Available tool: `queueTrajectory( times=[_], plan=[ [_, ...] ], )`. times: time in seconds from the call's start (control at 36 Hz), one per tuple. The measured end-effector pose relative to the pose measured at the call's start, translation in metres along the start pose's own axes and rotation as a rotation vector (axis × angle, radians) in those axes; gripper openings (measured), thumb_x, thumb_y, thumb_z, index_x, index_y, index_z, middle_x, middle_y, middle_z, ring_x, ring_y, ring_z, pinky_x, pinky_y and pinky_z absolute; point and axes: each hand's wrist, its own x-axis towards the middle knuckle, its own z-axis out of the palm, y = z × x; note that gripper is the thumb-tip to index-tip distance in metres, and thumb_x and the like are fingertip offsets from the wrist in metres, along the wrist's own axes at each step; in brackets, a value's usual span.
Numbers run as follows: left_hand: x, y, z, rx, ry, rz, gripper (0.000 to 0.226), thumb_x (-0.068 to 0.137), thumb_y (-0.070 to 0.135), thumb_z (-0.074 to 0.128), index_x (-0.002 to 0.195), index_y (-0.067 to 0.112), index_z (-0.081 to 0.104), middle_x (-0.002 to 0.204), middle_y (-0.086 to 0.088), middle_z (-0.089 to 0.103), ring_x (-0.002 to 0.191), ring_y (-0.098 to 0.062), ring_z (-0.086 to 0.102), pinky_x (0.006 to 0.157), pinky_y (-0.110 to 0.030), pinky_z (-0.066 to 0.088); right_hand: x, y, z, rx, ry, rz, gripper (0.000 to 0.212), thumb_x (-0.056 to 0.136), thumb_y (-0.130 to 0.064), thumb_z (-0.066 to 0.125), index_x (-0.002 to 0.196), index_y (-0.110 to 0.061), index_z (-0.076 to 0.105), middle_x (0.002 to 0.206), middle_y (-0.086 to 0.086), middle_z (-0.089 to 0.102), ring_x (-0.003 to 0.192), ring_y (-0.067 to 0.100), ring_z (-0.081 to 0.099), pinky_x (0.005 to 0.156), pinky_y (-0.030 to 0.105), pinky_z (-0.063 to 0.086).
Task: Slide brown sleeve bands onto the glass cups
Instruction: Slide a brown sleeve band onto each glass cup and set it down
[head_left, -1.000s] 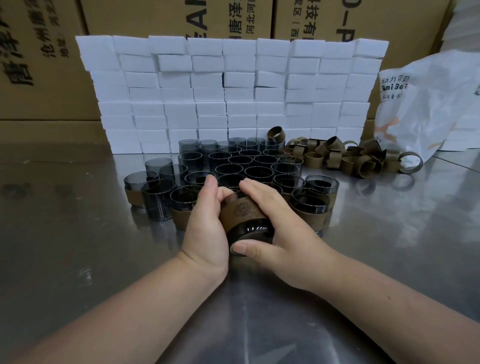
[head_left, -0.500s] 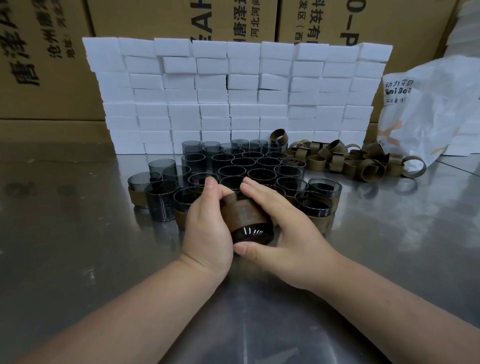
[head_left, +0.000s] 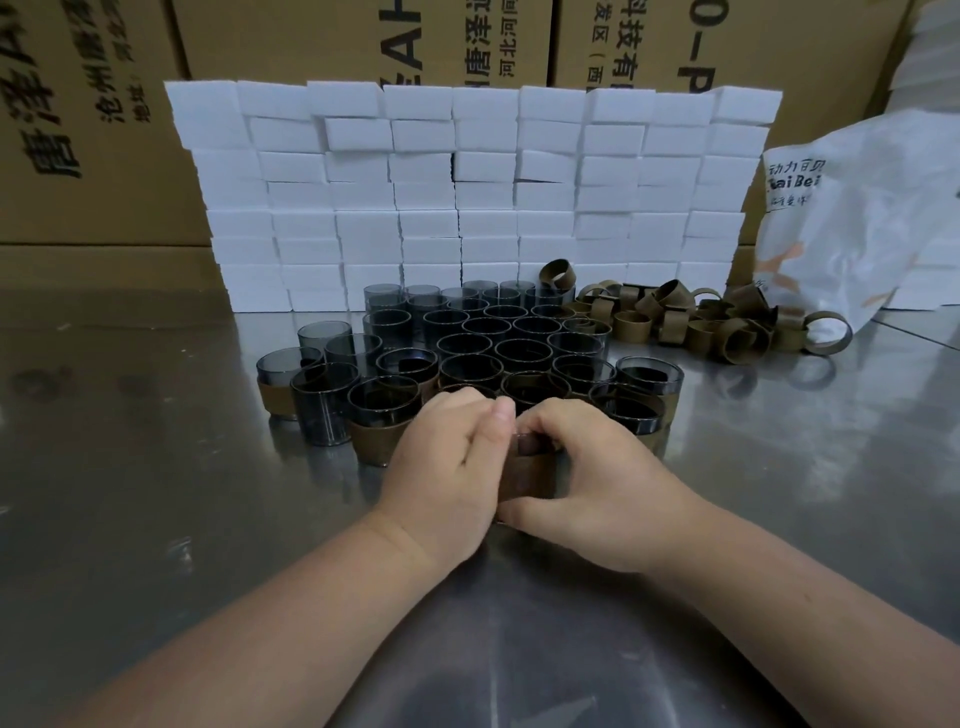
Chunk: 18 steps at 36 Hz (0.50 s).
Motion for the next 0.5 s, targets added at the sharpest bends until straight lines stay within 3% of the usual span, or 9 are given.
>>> queueTrajectory(
  times=[0.11, 0.19, 0.25, 0.33, 0.42, 0.5],
  plan=[
    [-0.0016, 0.0004, 0.0004, 0.022, -0.067, 0.004, 0.054, 0.082, 0.046, 0.029, 0.065, 0.006, 0.061, 0.074, -0.003, 0.057, 0.079, -0.015, 0.05, 0.076, -0.035, 0.039, 0.0021, 0.0028, -0.0037, -0.025, 0.037, -0.028, 0.013, 0.068, -0.026, 0.061, 0.075, -0.017, 0.057, 0.086, -0.005, 0.058, 0.089, 0.011, 0.049, 0.08, 0.025, 0.041],
    [-0.0022, 0.0019, 0.0009, 0.066, -0.079, -0.02, 0.04, 0.084, 0.037, 0.04, 0.071, 0.01, 0.066, 0.08, 0.004, 0.059, 0.086, -0.015, 0.052, 0.078, -0.029, 0.04, 0.003, 0.0026, -0.005, -0.05, 0.068, 0.01, 0.012, 0.067, -0.029, 0.049, 0.072, -0.021, 0.057, 0.09, -0.008, 0.059, 0.091, 0.006, 0.047, 0.08, 0.014, 0.037],
    [-0.001, 0.0028, 0.0013, 0.097, -0.055, -0.029, 0.03, 0.083, 0.03, 0.044, 0.074, 0.014, 0.068, 0.083, 0.011, 0.056, 0.089, -0.012, 0.051, 0.079, -0.02, 0.038, 0.0037, 0.0048, -0.0069, -0.076, 0.066, 0.038, 0.004, 0.071, -0.028, 0.05, 0.07, -0.028, 0.054, 0.092, -0.01, 0.058, 0.092, 0.004, 0.044, 0.078, 0.014, 0.035],
    [0.0009, 0.0042, 0.0003, 0.119, -0.009, -0.053, 0.02, 0.084, 0.03, 0.047, 0.079, 0.023, 0.064, 0.086, 0.015, 0.055, 0.091, -0.008, 0.049, 0.079, -0.017, 0.037, 0.0041, 0.0077, -0.0093, -0.128, 0.075, 0.077, 0.014, 0.074, -0.025, 0.052, 0.066, -0.036, 0.048, 0.094, -0.013, 0.056, 0.094, 0.002, 0.041, 0.075, 0.017, 0.033],
    [0.0001, 0.0052, -0.0009, 0.116, 0.01, -0.08, 0.016, 0.087, 0.027, 0.049, 0.073, 0.031, 0.056, 0.076, 0.012, 0.054, 0.081, -0.009, 0.05, 0.07, -0.025, 0.04, 0.0047, 0.009, -0.0091, -0.184, 0.092, 0.125, 0.011, 0.077, -0.023, 0.053, 0.07, -0.031, 0.054, 0.096, -0.014, 0.055, 0.098, 0.003, 0.041, 0.079, 0.021, 0.03],
    [-0.002, 0.0067, -0.0011, 0.056, -0.009, -0.146, 0.017, 0.083, 0.033, 0.047, 0.069, 0.028, 0.056, 0.06, 0.006, 0.052, 0.06, -0.007, 0.048, 0.057, -0.03, 0.043, 0.005, 0.0086, -0.0095, -0.205, 0.116, 0.152, 0.016, 0.078, -0.019, 0.054, 0.069, -0.033, 0.052, 0.095, -0.015, 0.052, 0.1, 0.006, 0.04, 0.08, 0.023, 0.03]
  ],
)
